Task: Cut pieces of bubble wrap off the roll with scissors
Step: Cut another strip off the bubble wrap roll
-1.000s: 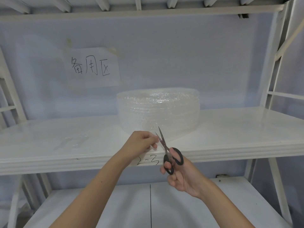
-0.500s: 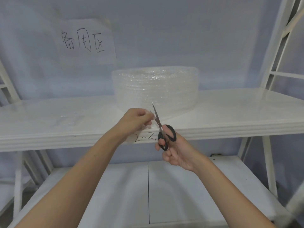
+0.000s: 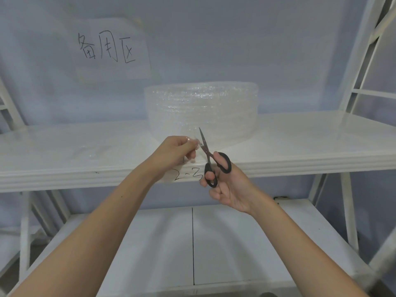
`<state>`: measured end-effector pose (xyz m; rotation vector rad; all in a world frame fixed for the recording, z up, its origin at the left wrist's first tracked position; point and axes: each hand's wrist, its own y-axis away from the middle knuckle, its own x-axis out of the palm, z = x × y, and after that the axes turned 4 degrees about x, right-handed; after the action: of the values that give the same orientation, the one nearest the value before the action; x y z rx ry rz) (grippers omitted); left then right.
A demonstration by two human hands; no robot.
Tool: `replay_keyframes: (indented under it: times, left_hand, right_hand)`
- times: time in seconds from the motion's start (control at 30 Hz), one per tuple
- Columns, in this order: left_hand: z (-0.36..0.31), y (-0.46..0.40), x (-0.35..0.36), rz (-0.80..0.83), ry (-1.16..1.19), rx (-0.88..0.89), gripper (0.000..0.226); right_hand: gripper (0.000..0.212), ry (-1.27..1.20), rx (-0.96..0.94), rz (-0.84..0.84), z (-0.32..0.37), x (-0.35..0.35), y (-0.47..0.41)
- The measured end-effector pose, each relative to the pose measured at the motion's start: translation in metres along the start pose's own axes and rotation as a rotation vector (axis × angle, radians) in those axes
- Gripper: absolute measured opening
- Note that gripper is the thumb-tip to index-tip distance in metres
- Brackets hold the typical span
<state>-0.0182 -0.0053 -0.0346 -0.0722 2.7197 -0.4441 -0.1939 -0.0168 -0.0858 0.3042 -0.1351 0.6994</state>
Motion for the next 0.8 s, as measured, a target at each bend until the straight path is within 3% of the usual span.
replay_keyframes:
  times: [0.8]
  left_hand:
    - [0.0014,-0.0005,0.0011,0.004,-0.041,0.019,0.033]
  right_hand:
    - [0.046,0.014,-0.082,-0.002,-0.0016,-0.0031,0.004]
